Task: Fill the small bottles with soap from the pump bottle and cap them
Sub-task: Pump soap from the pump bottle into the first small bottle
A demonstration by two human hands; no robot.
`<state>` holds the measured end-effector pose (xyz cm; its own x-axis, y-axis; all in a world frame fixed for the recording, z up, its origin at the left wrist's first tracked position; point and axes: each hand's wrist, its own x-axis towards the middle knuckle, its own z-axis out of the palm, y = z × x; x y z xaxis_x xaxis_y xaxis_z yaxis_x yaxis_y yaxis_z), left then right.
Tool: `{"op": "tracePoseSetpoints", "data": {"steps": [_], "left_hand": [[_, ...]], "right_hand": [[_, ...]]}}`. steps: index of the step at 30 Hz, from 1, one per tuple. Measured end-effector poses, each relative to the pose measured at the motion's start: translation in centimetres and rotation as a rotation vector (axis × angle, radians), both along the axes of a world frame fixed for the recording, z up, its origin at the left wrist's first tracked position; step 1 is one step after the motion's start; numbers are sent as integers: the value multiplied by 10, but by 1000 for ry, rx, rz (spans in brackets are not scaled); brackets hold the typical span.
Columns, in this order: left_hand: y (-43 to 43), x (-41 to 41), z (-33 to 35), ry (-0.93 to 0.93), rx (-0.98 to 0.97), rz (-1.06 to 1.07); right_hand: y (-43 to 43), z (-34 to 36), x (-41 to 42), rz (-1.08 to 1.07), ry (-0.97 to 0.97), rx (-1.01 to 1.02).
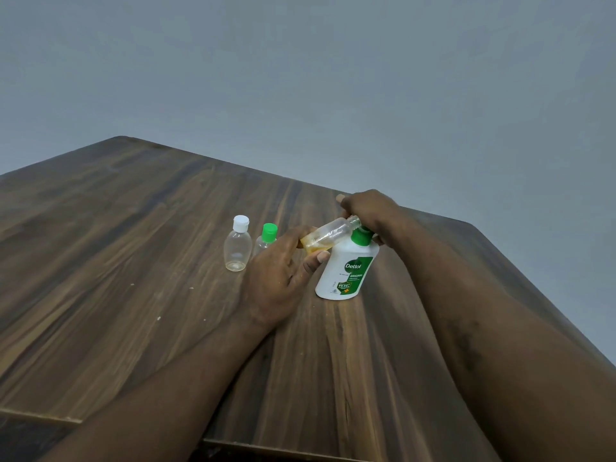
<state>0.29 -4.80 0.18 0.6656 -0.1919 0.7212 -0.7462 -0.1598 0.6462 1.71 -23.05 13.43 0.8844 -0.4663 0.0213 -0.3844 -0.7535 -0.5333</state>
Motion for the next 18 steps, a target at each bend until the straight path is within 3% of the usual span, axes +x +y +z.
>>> {"op": "tracePoseSetpoints", "data": {"steps": [7, 14, 18], "left_hand": [[0, 0, 1, 0, 25, 0], [0, -2, 2, -7, -3, 3], [-1, 0, 2, -8, -4, -3]], "right_hand": [[1, -1, -1, -10, -23, 18], [-5, 33, -10, -21, -85, 172], [-4, 21, -4, -29, -20, 117]]}}
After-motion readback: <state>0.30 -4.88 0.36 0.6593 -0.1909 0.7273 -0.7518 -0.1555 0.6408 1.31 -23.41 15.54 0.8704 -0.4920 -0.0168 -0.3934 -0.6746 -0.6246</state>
